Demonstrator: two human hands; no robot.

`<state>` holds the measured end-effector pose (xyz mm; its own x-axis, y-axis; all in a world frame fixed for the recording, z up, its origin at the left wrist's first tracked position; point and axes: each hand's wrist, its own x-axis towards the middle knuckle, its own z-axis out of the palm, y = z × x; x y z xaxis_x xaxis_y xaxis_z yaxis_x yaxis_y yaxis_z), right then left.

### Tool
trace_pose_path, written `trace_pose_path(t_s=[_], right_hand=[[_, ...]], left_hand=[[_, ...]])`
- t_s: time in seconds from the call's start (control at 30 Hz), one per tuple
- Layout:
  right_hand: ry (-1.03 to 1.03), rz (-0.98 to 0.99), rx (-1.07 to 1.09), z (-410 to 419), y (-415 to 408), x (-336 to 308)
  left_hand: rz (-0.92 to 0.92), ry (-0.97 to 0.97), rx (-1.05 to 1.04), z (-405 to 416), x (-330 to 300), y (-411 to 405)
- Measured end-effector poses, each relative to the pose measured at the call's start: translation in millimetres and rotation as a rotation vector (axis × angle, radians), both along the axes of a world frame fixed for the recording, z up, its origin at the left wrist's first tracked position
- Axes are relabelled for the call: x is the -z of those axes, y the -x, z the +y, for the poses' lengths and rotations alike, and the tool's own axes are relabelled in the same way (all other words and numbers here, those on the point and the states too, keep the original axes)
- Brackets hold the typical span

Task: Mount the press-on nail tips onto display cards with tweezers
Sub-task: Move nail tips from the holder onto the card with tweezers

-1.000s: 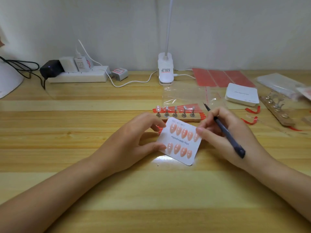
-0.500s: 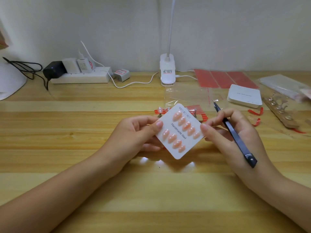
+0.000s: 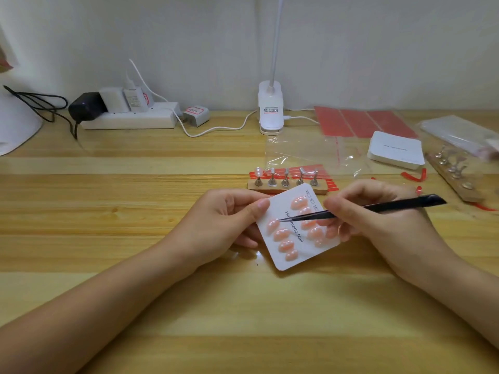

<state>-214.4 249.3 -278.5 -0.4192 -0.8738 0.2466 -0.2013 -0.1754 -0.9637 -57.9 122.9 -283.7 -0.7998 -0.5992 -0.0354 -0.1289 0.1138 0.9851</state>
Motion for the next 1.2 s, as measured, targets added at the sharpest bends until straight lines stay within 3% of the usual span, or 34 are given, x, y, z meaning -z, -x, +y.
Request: trace_pose_path(t_s=[0.27,1.07,1.2], right_hand=[[0.002,-0.11,0.047,-4.6,4.7,5.9],[0.03,-0.015,-0.06,-4.5,2.9,5.8],[0.061,-0.173,-0.06,-6.1,9.1,9.1]], left_hand=[[-0.007,0.006,0.011,0.6,-0.2,-1.2],[-0.022,0.042,-0.013,4.6,0.1,1.4],[-0.022,0.033,-0.011,4.1,-0.2,1.6]])
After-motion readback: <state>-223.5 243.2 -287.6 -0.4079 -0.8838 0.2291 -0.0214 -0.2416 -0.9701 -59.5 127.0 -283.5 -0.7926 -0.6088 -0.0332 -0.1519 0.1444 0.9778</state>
